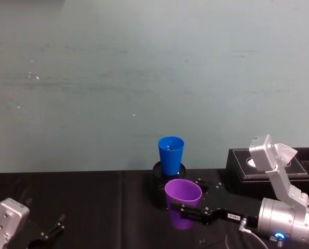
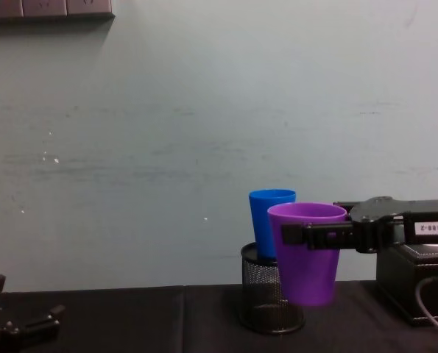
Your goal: Pick up one cup with a gripper and tap it against the other cup.
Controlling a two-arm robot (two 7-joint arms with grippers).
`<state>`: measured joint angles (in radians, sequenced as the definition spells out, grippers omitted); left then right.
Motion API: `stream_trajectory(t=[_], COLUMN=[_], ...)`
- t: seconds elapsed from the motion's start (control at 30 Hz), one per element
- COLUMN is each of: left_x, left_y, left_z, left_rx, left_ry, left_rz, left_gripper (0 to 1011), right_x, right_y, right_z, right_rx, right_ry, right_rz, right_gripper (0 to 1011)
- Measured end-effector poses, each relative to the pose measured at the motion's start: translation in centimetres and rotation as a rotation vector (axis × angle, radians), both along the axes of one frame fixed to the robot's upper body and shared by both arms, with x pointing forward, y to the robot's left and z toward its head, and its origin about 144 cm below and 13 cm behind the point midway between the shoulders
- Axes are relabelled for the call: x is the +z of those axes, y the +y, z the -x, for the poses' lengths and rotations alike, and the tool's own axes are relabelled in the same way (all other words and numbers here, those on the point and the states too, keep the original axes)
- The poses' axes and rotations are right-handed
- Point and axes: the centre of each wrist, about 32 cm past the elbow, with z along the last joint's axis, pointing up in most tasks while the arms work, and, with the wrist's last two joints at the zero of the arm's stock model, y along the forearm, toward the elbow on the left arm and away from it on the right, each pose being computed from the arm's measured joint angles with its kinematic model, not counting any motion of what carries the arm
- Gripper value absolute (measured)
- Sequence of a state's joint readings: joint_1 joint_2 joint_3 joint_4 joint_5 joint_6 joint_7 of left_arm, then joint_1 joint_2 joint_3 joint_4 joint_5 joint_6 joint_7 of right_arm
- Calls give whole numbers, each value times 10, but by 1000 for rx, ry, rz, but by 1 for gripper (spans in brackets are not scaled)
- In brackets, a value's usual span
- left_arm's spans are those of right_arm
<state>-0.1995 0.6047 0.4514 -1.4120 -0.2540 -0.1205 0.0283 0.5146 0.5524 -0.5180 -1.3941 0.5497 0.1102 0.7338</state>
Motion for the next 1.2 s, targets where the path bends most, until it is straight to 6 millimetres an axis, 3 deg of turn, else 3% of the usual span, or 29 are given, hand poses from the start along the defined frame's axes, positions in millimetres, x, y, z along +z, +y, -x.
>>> stream_trajectory(t=[1.2], left_x=[0], left_y=[0], left_z=[0], left_rx=[0], left_ry=[0], left_rz=[0], left_gripper=[1000], right_x=[2], right_y=[0], right_z=[0], right_rx=[1], right_ry=[0], right_rz=[9], right_gripper=[729])
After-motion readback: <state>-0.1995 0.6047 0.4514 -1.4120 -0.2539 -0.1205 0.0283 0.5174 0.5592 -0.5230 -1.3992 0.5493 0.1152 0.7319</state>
